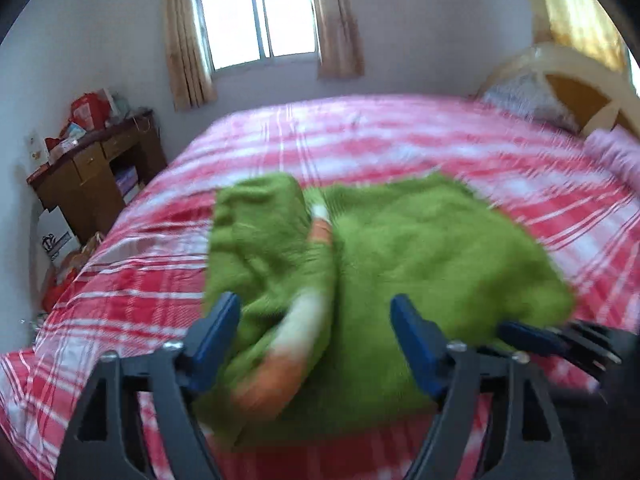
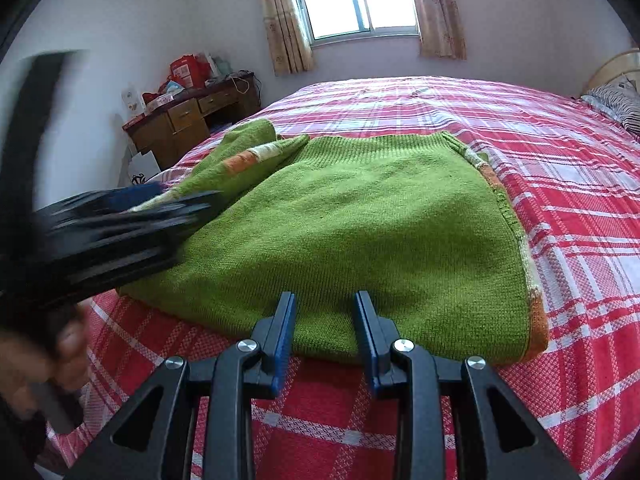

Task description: Fold small clothes

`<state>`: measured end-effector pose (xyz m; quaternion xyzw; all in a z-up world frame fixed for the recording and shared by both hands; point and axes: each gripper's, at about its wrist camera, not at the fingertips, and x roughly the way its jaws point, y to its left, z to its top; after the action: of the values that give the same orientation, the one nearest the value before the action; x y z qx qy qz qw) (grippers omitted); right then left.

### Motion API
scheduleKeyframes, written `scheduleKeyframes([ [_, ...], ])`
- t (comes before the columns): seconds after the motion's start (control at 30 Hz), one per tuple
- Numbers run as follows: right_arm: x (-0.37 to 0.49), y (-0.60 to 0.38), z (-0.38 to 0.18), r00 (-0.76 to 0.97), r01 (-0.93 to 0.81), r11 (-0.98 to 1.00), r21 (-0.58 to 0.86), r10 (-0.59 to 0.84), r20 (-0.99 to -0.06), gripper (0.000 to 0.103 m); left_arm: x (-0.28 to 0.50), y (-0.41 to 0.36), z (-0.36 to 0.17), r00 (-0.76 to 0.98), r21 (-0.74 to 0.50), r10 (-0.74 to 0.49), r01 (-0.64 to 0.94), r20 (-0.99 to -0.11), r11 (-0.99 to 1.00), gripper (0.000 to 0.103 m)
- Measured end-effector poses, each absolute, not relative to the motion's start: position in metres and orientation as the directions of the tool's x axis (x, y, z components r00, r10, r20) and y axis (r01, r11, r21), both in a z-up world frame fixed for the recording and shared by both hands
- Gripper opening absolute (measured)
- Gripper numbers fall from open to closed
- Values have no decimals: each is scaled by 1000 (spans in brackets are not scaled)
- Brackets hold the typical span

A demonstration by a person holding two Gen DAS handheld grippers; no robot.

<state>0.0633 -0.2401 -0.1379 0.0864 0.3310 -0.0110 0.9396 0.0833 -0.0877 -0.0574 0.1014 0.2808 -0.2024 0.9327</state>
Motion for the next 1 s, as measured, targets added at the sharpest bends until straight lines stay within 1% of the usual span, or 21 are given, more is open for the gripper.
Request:
scheduleKeyframes([
  [0.07,63,-240,-138,781,78,985,154,36,-624,31,68,-65,-50,773,33,-344,425,-533,905,83],
  [0.13,63,-240,-138,781,78,985,153,35,-624,31,58,-40,-46,798,1,-331,384,-504,923,84],
  [0.2,63,-240,-138,781,78,985,152,35,-624,31,54,-22,-50,804,-12,-318,361,-503,932,84],
  [0.23,63,-240,-138,781,78,985,152,35,-624,31,54,-18,-55,796,-11,-317,364,-516,931,84],
  [0.33,63,-240,-138,781,78,985,153,35,-624,31,62,-22,-71,782,29,-280,356,-557,934,84],
  [0.43,63,-240,-138,781,78,985,152,34,-624,31,69,-39,-79,788,78,-272,374,-552,924,84],
  [0.47,63,-240,-138,781,78,985,152,34,-624,31,71,-46,-80,795,110,-265,381,-545,918,84],
  [0.57,63,-240,-138,781,78,985,153,35,-624,31,84,-75,-88,834,258,-210,382,-511,888,84],
  [0.63,63,-240,-138,780,79,985,152,34,-625,31,96,-83,-93,828,296,-179,380,-531,876,83],
  [0.7,64,-240,-137,773,82,986,147,30,-634,31,108,-89,-91,805,255,-207,402,-557,879,62],
  [0.73,66,-239,-136,765,83,986,144,29,-643,31,110,-89,-88,792,227,-234,421,-564,878,42],
  [0.77,68,-239,-133,757,83,986,145,32,-653,31,110,-90,-84,779,190,-276,447,-563,874,28],
  [0.8,71,-240,-127,755,79,985,155,43,-654,31,108,-90,-82,784,186,-287,450,-551,874,26],
  [0.87,76,-241,-109,782,51,982,184,75,-618,31,104,-94,-81,792,192,-297,455,-533,869,24],
  [0.9,82,-241,-96,799,31,981,192,92,-595,34,102,-96,-81,786,177,-315,467,-532,866,24],
  [0.93,89,-241,-88,804,10,980,201,111,-584,52,101,-96,-82,781,170,-323,473,-534,864,24],
  [0.97,100,-241,-80,802,-15,975,221,143,-580,65,101,-98,-84,779,171,-323,476,-538,863,28],
  [1.0,115,-242,-74,796,-37,967,252,182,-578,81,103,-100,-85,778,175,-315,473,-544,864,32],
])
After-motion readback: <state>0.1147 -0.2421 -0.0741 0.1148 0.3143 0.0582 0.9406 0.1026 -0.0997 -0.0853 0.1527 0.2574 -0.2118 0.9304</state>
